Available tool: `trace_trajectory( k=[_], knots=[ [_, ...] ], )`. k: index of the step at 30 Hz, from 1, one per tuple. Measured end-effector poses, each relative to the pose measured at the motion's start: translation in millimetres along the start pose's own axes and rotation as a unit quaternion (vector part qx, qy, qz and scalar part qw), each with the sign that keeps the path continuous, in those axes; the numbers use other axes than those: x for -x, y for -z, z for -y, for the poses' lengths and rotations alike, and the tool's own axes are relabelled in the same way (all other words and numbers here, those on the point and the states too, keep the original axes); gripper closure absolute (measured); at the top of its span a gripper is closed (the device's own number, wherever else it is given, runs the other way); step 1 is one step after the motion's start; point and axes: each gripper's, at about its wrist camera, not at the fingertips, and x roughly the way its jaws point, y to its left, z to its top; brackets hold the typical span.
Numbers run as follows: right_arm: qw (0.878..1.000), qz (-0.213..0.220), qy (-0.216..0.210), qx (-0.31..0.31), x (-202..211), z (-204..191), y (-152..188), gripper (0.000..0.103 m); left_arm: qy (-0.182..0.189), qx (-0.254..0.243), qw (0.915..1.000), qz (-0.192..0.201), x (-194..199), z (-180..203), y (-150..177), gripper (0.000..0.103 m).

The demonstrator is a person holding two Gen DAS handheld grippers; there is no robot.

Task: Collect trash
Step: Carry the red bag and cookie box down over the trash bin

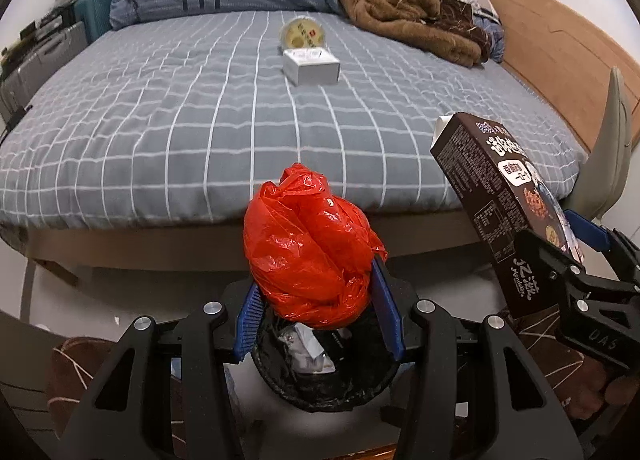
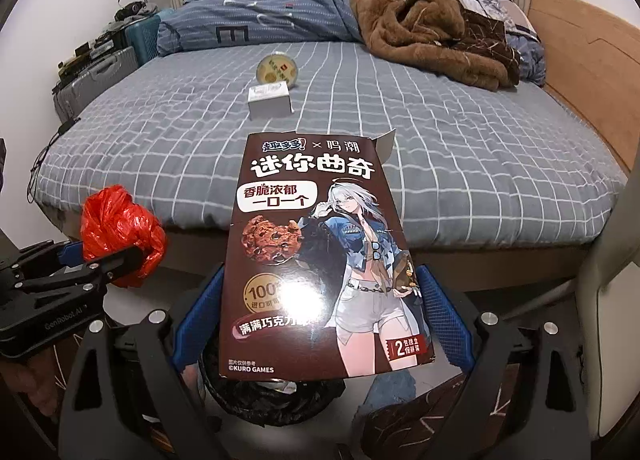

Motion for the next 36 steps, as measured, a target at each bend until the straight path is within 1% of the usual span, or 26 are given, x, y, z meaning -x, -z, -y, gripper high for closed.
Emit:
trace_trajectory(
  k=[7, 10, 12, 16, 21, 27, 30, 34, 36],
  knots=[
    [1.0, -0.03, -0.008, 0.002, -17.4, -5.3, 14.5, 0.015, -0.008, 0.007, 0.9997, -0.02, -20.4, -7.9, 15.7, 0.055],
    [0.999, -0.043, -0.011, 0.005, -25.5, -9.5, 21.7, 0.015, -0.022, -0.008, 0.9994, -0.024, -29.4, -6.9, 24.5, 0.054],
    [0.999, -0.052, -0.013, 0.009, -31.9, -11.9, 27.0, 0.015, -0.02, -0.008, 0.999, -0.038, -36.9, -9.0, 30.1, 0.055],
    [0.997, -0.072, -0.019, 0.009, -44.9, -14.9, 33.1, 0.015, -0.016, -0.001, 0.9986, -0.051, -44.6, -14.4, 36.0, 0.055],
    [0.996, -0.081, -0.021, 0.014, -54.2, -18.5, 32.8, 0.015, -0.009, 0.013, 0.9979, -0.062, -53.4, -18.3, 38.9, 0.054],
    [0.995, -0.098, -0.03, 0.016, -63.5, -23.7, 39.9, 0.015, -0.004, 0.01, 0.9974, -0.071, -60.4, -14.3, 45.0, 0.054],
    [0.993, -0.109, -0.032, 0.017, -72.2, -28.0, 50.9, 0.015, -0.006, 0.014, 0.9972, -0.073, -65.4, -17.2, 49.9, 0.054],
    [0.99, -0.132, -0.037, 0.022, -89.7, -32.8, 65.9, 0.015, -0.015, 0.012, 0.9958, -0.09, -84.3, -23.4, 63.5, 0.054],
    [0.99, -0.137, -0.03, 0.03, -99.5, -35.8, 71.9, 0.015, -0.018, 0.013, 0.9949, -0.098, -94.2, -27.8, 68.1, 0.054]
  ],
)
